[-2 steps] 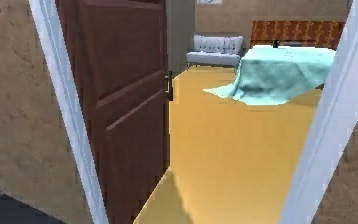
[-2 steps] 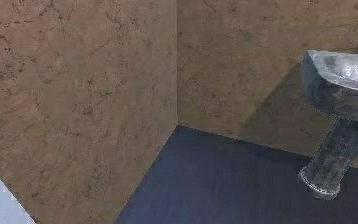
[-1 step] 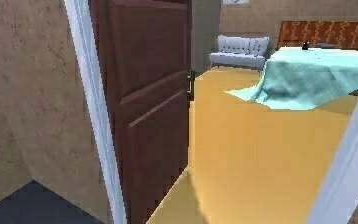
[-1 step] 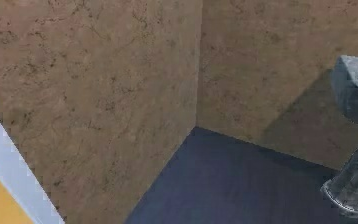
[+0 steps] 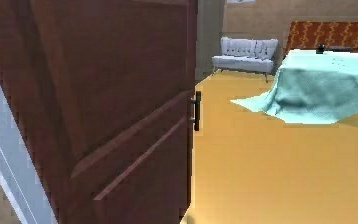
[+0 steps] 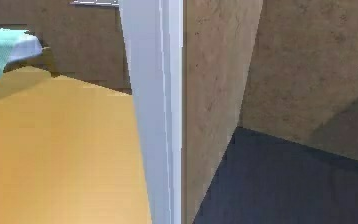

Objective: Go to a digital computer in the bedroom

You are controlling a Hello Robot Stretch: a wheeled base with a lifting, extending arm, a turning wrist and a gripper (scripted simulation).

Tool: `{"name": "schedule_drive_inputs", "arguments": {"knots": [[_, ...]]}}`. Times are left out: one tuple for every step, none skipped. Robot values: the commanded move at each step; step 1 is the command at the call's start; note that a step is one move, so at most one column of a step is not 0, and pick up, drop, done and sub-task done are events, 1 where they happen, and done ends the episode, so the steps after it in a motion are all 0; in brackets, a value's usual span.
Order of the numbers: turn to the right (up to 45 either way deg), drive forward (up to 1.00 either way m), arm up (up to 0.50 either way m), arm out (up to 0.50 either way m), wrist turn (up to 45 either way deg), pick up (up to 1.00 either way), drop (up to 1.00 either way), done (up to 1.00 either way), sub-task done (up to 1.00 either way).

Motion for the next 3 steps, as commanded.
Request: {"name": "schedule_drive_inputs", "arguments": {"knots": [[27.0,0.0,0.0,0.0,0.0,0.0,0.0,0.0,0.0],[0.0,0.85,0.0,0.0,0.0,0.0,0.0,0.0,0.0],[-6.0,0.0,0.0,0.0,0.0,0.0,0.0,0.0,0.0]]}}
